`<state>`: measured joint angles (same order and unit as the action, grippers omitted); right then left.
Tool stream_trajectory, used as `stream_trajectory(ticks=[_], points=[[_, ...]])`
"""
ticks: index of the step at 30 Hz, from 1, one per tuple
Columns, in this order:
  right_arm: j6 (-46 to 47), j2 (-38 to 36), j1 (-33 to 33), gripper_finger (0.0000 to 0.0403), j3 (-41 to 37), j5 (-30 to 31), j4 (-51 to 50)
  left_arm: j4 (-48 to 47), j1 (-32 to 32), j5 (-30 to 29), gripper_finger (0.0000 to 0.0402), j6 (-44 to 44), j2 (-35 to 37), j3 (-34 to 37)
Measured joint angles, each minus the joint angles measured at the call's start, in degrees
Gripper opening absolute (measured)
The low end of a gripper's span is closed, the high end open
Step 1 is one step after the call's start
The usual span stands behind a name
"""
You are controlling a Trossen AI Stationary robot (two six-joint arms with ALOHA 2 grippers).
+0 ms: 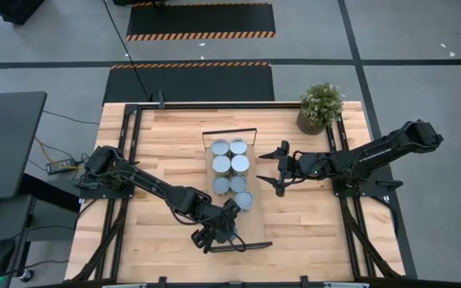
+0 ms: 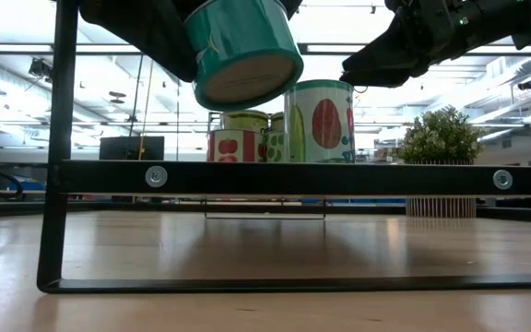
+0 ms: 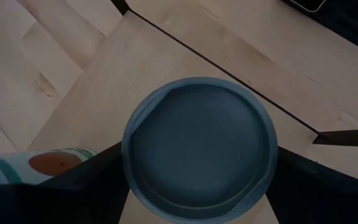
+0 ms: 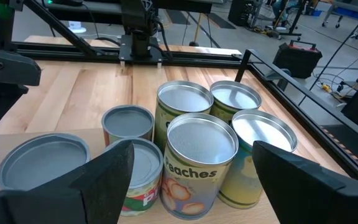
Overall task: Pick and place cans onto a shelf
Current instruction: Put the canned tuna on the shelf
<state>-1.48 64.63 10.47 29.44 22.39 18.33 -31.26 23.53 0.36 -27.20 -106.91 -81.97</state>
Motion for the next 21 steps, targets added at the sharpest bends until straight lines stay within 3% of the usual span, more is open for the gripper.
stream_trajectory(ticks=[6,14,21], points=[[0.0,0.0,0.0,0.0334,0.0,0.0,0.0,0.0,0.0,-0.1,0.0320,0.0,0.0,0.0],[0.0,0.0,0.0,0.0334,0.0,0.0,0.0,0.0,-0.5,-0.6,0.0386,-0.7,0.0,0.0],[0.0,0.0,0.0,0.0334,0.0,0.0,0.0,0.1,-1.7,1.8,0.0394,-0.4,0.0,0.0]])
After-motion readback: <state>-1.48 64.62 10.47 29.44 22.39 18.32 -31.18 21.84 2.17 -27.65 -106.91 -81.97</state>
